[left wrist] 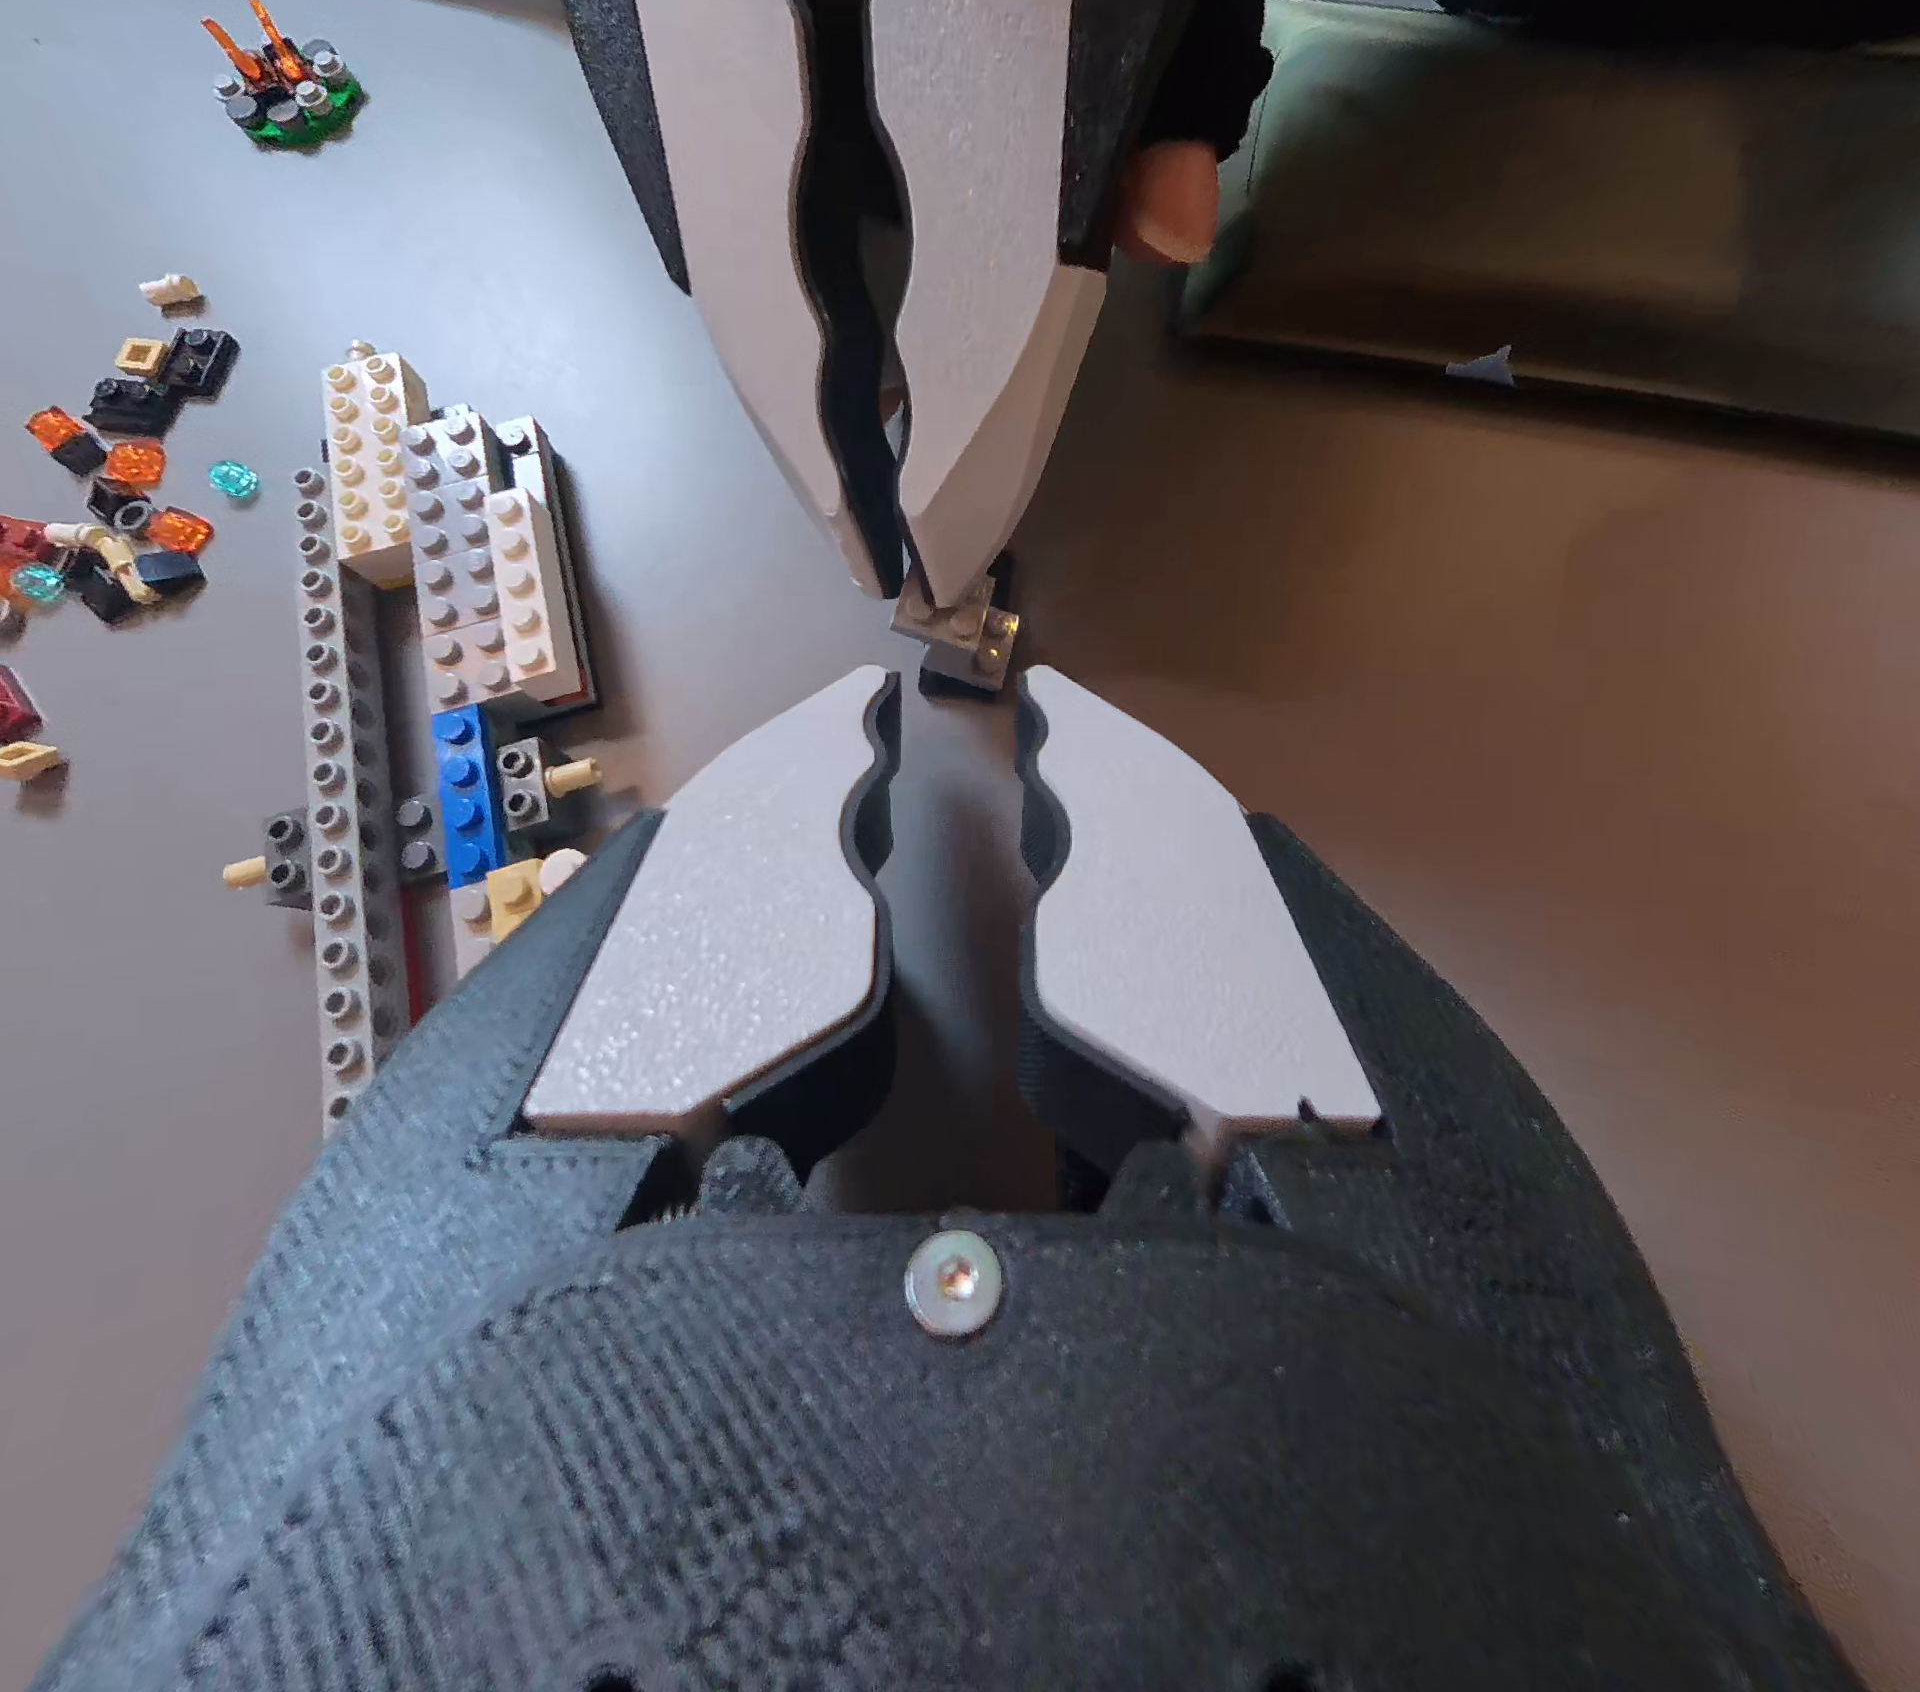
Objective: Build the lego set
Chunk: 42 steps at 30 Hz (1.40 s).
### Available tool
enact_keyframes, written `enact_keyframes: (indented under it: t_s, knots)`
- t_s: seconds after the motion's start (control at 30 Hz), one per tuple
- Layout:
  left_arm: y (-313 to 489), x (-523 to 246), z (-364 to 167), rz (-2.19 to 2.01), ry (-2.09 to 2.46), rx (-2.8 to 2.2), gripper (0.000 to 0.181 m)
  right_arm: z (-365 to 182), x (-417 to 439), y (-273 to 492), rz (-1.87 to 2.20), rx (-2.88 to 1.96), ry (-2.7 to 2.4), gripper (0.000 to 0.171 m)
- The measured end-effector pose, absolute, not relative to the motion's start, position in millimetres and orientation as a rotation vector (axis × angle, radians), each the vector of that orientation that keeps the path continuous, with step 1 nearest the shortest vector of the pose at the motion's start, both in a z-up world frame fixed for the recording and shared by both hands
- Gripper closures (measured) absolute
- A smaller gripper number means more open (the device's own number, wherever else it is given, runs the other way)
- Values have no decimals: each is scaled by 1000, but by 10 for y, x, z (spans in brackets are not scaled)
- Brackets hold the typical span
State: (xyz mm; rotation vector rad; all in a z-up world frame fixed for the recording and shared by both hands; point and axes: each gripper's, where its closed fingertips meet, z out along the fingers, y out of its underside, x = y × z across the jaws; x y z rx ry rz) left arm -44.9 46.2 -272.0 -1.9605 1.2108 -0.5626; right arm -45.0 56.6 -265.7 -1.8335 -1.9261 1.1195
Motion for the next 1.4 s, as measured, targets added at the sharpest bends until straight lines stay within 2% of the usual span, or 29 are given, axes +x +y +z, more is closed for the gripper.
enact_keyframes:
  t_s: [0.03, 0.4, 0.93, 1.2, 1.4]
  knots:
    - [471, -450, -2730, -567, 1203, -1968, 161, -2659, -454, 566, 1119, -1834, -1930, 165]
    - [562, -396, -2730, -580, 1137, -1980, 163, -2681, -482, 596, 1045, -1805, -2006, 166]
    - [569, -410, -2758, -386, 1170, -2039, 163, -2667, -524, 570, 988, -1565, -2030, 169]
    - [561, -410, -2770, -360, 1209, -2063, 163, -2618, -410, 582, 959, -1546, -2066, 159]
    - [558, -411, -2776, -360, 1221, -2064, 163, -2680, -399, 564, 832, -1501, -2104, 158]
